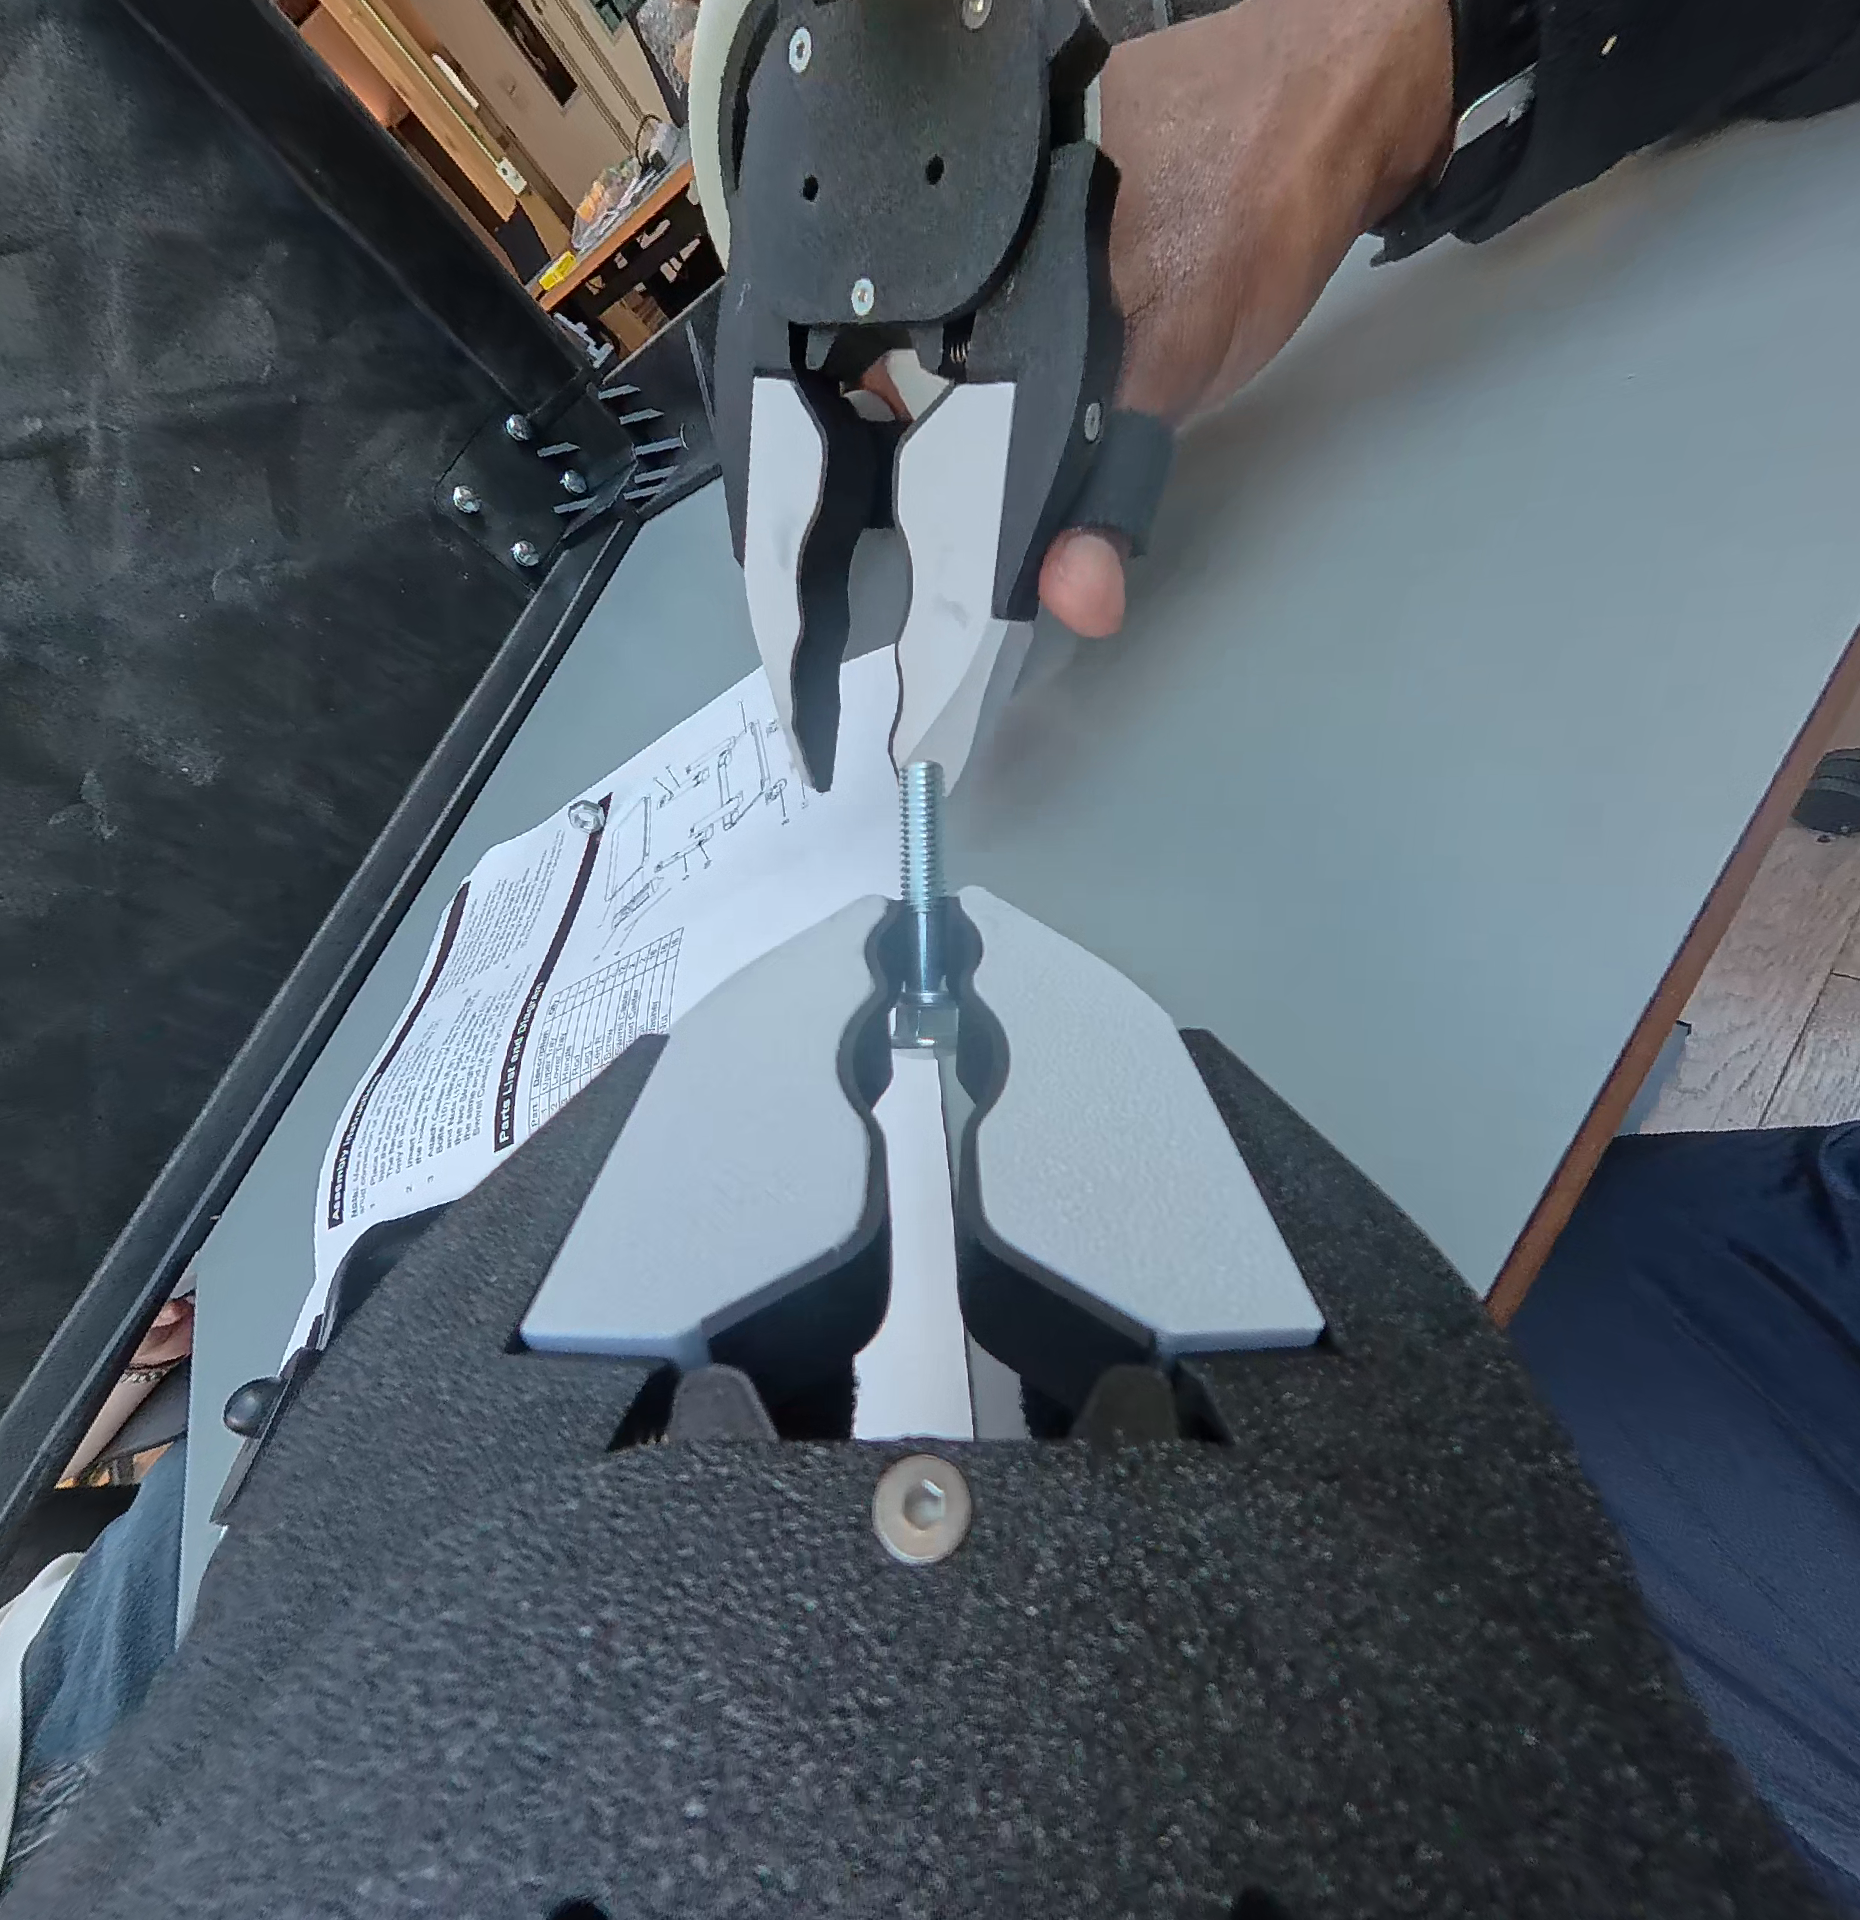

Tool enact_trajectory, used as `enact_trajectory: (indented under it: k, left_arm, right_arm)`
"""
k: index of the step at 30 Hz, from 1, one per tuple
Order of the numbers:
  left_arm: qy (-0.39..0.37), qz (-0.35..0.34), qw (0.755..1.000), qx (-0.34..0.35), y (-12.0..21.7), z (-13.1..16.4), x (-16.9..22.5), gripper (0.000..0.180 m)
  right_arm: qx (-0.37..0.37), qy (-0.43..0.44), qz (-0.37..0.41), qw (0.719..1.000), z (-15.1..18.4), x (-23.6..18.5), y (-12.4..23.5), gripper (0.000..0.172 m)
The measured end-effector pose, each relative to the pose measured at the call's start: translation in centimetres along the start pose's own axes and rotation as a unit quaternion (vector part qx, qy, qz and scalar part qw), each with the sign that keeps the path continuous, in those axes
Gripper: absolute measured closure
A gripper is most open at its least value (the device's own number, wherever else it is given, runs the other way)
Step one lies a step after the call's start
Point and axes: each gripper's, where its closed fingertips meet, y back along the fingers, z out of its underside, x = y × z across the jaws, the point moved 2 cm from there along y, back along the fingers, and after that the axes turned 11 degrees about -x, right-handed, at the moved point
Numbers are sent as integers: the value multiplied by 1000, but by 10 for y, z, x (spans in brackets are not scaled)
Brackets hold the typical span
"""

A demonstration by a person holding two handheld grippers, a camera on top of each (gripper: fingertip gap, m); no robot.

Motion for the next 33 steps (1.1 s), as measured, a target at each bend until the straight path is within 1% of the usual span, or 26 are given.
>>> enact_trajectory:
  k: [5,7,9,12,15,18,20,22,25,28,31,33]
  left_arm:
    - [30,9,999,8,2,-1,-6,174]
    - [61,16,998,26,7,-3,-11,174]
    - [111,13,993,49,17,-9,-20,174]
    - [172,-3,982,79,46,-24,-36,174]
    - [209,-23,973,95,83,-40,-53,174]
    - [276,-32,952,125,126,-51,-70,174]
    - [339,-21,928,155,154,-52,-80,174]
    - [399,0,897,189,181,-49,-87,174]
    - [466,35,847,252,221,-43,-96,174]
    - [522,74,786,324,259,-33,-105,174]
    - [567,101,726,375,293,-14,-114,174]
    - [583,101,701,399,314,3,-119,174]
  right_arm:
    - [-7,21,2,1000,0,-6,-5,142]
    - [4,31,3,999,-3,-8,-5,143]
    - [18,47,6,999,-7,-12,-3,143]
    - [32,79,19,996,-13,-16,-1,144]
    - [59,99,35,993,-22,-20,6,143]
    - [93,119,80,985,-39,-24,22,141]
    - [111,127,110,980,-59,-32,34,139]
    - [136,134,129,973,-90,-49,44,137]
    - [194,146,140,960,-153,-85,52,135]
    - [241,179,171,938,-222,-117,56,136]
    - [267,211,202,918,-284,-138,55,136]
    - [284,221,195,913,-321,-149,52,136]
